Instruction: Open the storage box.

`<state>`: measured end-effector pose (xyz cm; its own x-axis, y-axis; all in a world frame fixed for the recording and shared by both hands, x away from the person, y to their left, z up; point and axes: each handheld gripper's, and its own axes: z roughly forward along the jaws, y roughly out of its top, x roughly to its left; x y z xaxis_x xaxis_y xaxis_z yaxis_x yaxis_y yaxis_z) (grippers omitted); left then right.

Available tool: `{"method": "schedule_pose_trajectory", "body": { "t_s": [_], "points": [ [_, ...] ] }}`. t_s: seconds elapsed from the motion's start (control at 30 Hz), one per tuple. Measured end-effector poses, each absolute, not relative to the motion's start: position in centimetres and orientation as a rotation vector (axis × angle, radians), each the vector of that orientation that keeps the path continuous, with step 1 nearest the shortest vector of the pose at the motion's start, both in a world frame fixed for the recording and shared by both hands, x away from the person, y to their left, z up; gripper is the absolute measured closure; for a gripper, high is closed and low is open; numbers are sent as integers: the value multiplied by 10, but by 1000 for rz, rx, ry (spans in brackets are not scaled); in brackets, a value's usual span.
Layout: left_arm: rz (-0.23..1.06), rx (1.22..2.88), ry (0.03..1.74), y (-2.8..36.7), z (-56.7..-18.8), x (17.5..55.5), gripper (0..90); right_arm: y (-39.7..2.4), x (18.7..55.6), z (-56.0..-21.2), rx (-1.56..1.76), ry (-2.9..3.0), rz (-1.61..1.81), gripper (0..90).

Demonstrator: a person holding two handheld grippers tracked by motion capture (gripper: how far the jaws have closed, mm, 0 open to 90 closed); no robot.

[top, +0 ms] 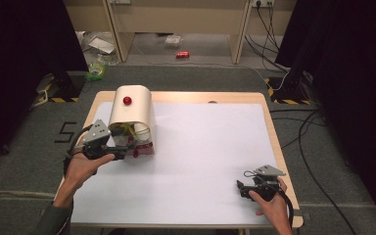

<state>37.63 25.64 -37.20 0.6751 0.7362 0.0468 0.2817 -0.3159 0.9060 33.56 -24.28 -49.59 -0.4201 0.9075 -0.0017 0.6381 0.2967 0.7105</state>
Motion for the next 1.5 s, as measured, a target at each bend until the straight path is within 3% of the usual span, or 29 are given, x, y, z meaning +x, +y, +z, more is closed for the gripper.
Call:
{"method": "schedule_pose_trajectory", "body": {
  "t_s": [0.4, 0.7, 1.07, 1.17, 1.5],
  "points": [
    [607, 1961, 756, 257, -376, 389, 570, -243, 335, -496, 1385, 2165, 901, 101],
    [584, 1976, 723, 259, -373, 389, 672, -243, 335, -496, 1383, 2167, 901, 101],
    [597, 1993, 705, 263, -369, 383, 721, -243, 336, -496, 1384, 2167, 901, 99],
    [617, 1980, 691, 265, -366, 378, 818, -243, 336, -496, 1385, 2167, 901, 99],
    [576, 1982, 690, 261, -367, 383, 795, -243, 336, -496, 1383, 2167, 901, 99]
  ]
}}
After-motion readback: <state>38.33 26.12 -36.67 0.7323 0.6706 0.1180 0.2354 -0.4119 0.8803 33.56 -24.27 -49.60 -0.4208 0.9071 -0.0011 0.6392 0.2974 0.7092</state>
